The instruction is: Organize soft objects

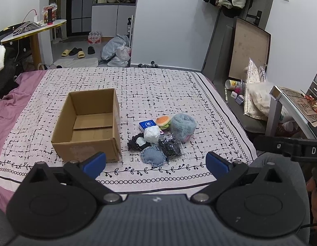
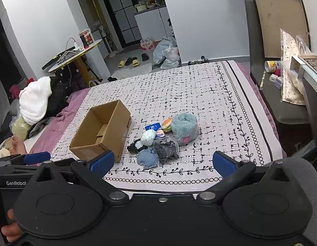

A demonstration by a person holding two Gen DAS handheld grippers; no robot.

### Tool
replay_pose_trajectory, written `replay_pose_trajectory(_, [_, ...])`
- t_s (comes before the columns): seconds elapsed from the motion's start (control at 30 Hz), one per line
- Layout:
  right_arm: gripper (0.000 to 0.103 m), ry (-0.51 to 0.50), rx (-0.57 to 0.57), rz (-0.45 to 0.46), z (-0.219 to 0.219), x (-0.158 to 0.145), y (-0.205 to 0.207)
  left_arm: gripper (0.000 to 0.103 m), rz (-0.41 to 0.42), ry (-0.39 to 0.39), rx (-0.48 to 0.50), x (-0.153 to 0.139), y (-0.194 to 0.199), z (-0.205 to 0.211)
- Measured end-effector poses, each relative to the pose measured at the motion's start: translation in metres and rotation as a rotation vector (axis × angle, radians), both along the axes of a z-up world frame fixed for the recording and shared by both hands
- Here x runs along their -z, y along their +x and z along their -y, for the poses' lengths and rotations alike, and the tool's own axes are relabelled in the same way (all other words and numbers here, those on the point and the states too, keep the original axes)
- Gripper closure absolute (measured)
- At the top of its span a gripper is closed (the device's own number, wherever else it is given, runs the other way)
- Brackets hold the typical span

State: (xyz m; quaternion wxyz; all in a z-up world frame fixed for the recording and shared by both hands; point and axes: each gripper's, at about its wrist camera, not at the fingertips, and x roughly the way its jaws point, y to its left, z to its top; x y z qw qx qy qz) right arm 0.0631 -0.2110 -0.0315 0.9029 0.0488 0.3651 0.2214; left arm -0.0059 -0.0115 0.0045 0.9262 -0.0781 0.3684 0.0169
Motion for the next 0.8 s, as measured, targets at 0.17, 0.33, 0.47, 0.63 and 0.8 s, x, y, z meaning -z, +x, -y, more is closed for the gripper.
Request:
replay_pose_trajectory(0.17, [0.000, 0.000, 0.001, 0.005, 0.0023, -0.0011, -0.0002, 0.001, 0.002, 0.002, 0.002, -0.0008, -0.0007, 0.0011])
replay_pose_trajectory(0.33, [0.000, -0.004, 0.003, 0.011, 0.0031, -0.0032, -0.0012, 0.001, 0.003, -0.001, 0.006, -0.0012, -0.0007, 0.0016])
replay_pose_trajectory(0.47, [0.000, -0.005, 0.006, 0.011, 0.0032, -0.0036, -0.0021, 0.001, 0.005, 0.001, 0.008, -0.0018, -0.0018, 0.0033])
replay_pose_trajectory(0.63, [0.000, -0.005, 0.007, 0.012, 0.0035, -0.0036, -0.0021, 0.001, 0.005, 0.001, 0.009, -0.0022, -0.0024, 0.0040])
replay_pose_trajectory(0.8, [0.000, -0.005, 0.007, 0.013, 0.0037, -0.0039, -0.0021, 0.001, 0.007, 0.001, 0.011, -0.0027, -0.0033, 0.0047])
